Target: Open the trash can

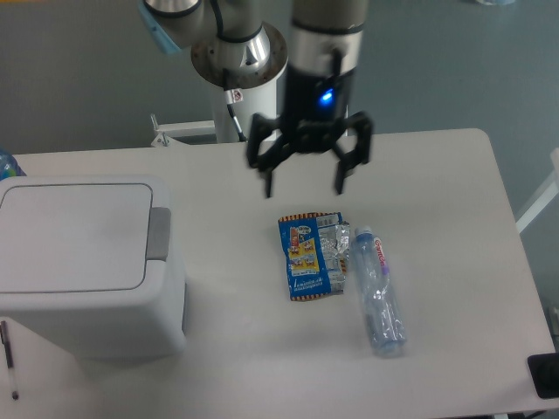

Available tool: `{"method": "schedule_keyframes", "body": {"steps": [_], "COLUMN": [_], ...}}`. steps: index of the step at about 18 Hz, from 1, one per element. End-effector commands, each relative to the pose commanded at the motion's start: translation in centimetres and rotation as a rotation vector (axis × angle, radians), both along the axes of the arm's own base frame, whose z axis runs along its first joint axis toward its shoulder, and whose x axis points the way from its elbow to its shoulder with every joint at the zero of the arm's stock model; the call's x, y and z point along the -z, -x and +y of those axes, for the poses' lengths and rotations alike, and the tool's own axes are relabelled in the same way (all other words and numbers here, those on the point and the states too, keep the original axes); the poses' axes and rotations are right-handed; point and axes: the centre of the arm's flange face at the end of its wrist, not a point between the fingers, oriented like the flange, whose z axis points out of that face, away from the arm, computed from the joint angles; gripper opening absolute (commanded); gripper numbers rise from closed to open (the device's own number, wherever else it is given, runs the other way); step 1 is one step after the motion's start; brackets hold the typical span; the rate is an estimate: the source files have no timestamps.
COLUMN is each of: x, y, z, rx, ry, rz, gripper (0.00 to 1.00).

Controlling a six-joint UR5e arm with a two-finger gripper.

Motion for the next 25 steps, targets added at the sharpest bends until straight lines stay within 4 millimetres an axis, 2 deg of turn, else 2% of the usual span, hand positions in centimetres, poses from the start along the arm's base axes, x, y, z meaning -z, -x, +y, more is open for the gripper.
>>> {"method": "schedule_keyframes", "body": {"steps": [4,10,15,25], "x": [0.7,2.7,2.7,3.1], "y": [-0.3,-2.5,-3.4,-3.8], "z": [0.8,3.4,3.8,3.9], "rx": [-0.006,0.042,0.043,0.048], "ry": [-0.013,0.005,0.005,0.011], "rz": [-0.026,-0.042,-0.052,-0.058], "gripper": [1.0,1.0,1.0,1.0]}}
